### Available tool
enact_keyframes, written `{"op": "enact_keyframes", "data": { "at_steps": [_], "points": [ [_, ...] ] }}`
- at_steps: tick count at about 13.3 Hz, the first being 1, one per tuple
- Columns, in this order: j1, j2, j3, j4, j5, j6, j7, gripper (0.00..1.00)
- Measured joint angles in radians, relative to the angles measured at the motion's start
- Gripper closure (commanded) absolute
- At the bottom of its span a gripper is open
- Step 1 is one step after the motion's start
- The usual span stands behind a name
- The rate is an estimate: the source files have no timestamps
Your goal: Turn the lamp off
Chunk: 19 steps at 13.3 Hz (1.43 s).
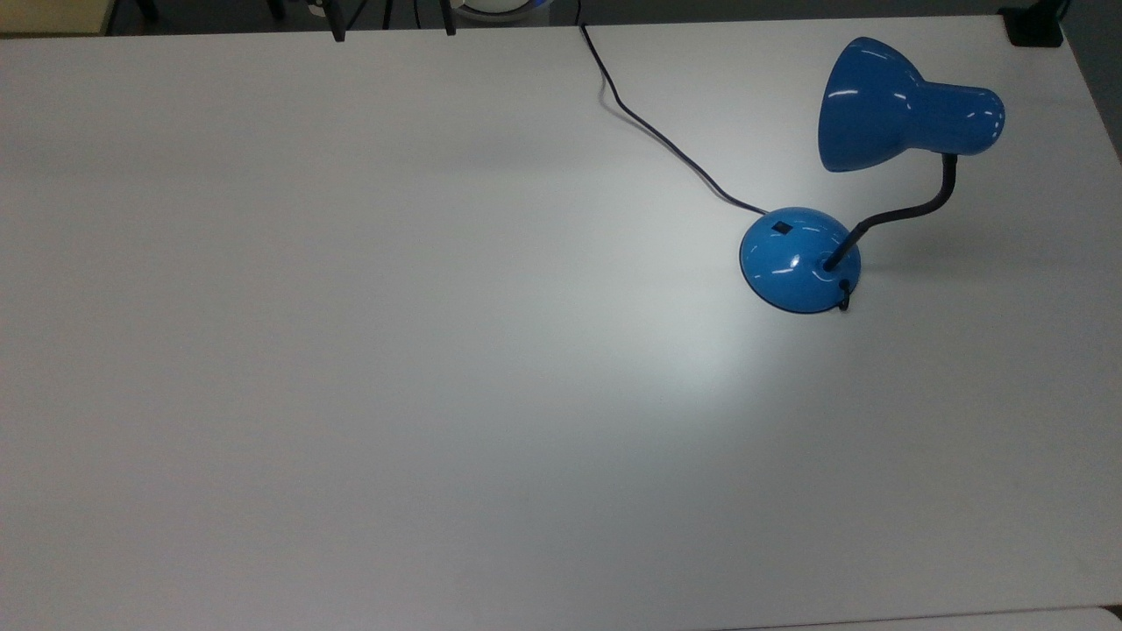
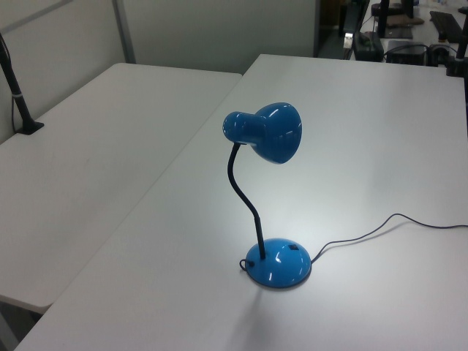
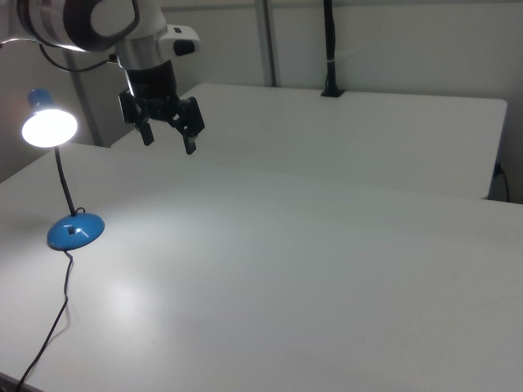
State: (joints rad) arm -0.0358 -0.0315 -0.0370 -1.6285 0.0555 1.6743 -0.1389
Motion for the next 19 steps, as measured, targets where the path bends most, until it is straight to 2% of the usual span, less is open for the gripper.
{"op": "enact_keyframes", "data": {
  "at_steps": [5, 10, 14, 16, 18, 19],
  "points": [
    [0.000, 0.001, 0.001, 0.000, 0.000, -0.001, -0.016, 0.00],
    [0.002, 0.005, 0.007, -0.002, 0.000, -0.097, -0.264, 0.00],
    [0.016, 0.005, 0.059, -0.007, 0.000, -0.168, -0.311, 0.07],
    [0.062, 0.009, 0.075, -0.024, 0.000, -0.170, -0.279, 0.18],
    [0.112, 0.018, 0.080, -0.048, 0.000, -0.170, -0.238, 0.36],
    [0.140, 0.024, 0.081, -0.064, 0.000, -0.170, -0.200, 0.53]
  ]
}}
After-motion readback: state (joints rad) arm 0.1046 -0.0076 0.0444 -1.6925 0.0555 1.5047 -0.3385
